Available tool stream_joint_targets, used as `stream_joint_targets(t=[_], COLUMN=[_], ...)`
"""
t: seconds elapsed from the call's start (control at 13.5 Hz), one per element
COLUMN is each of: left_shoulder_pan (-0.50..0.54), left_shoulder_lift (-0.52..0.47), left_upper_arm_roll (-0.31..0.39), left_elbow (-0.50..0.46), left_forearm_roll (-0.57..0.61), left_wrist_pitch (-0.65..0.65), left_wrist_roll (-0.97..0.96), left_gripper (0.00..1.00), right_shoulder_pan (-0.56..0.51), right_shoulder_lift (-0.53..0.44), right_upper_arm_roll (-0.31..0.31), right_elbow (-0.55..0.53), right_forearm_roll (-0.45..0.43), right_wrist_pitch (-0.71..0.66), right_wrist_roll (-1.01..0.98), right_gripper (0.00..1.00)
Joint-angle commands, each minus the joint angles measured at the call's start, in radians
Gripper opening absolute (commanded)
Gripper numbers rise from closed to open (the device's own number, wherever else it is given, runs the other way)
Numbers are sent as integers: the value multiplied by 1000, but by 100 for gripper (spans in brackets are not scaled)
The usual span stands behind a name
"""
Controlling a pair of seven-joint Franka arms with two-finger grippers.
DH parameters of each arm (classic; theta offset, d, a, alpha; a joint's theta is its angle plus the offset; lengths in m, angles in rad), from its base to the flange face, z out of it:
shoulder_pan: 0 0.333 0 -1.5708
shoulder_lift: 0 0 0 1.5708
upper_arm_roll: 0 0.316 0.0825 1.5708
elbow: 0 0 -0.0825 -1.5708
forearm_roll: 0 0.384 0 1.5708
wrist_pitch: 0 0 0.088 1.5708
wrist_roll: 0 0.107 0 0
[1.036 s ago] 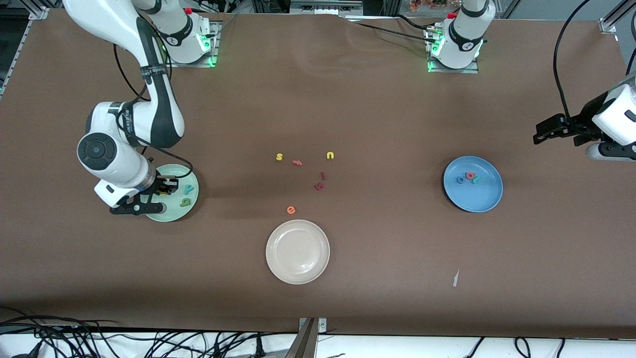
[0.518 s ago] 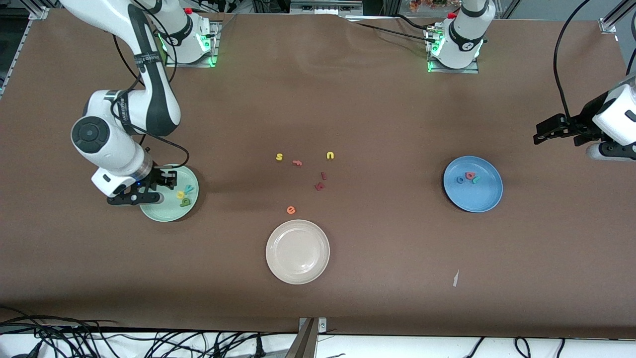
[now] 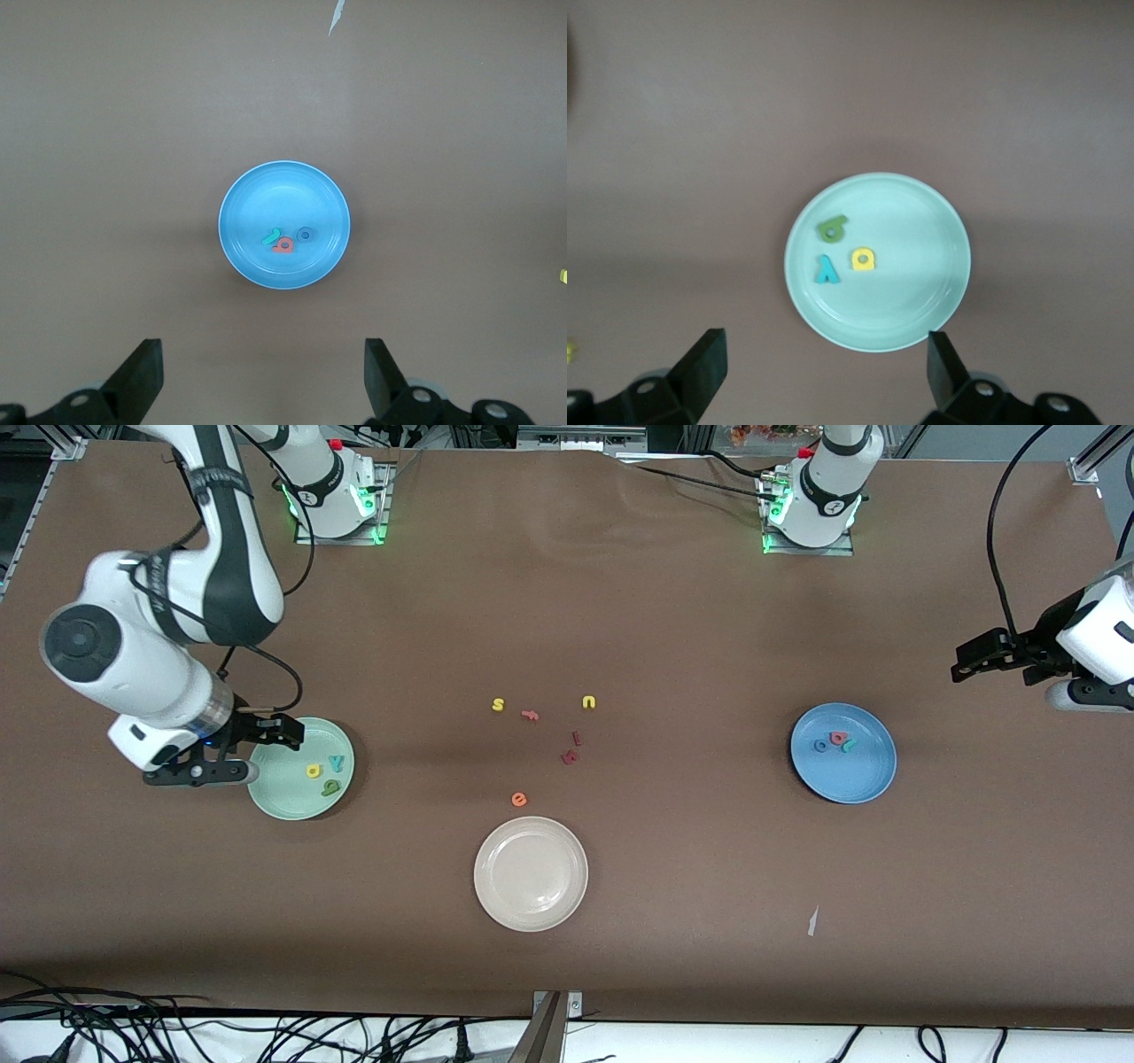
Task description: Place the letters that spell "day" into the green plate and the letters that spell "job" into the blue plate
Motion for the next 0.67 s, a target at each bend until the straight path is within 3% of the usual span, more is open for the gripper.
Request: stream_joint_targets(t=[0.0, 0.44, 0.59], left_shoulder_pan=[4, 4, 4], left_shoulder_lift=[-8, -6, -6], left_upper_arm_roll=[-2, -2, -2], left_elbow=[-6, -4, -4], left_forearm_roll=[23, 23, 23], left_wrist_pitch=[-5, -5, -5], left_wrist_roll=[2, 2, 2], left_gripper=[100, 100, 100], right_shoulder_pan=[-1, -33, -28], right_shoulder_lift=[1, 4, 6], right_upper_arm_roll=[-30, -35, -26], right_elbow=[158, 211, 211], right_forearm_roll=[15, 17, 60], right_wrist_pitch=[-133, -152, -152], right_wrist_roll=[9, 9, 15], right_gripper=[100, 100, 100])
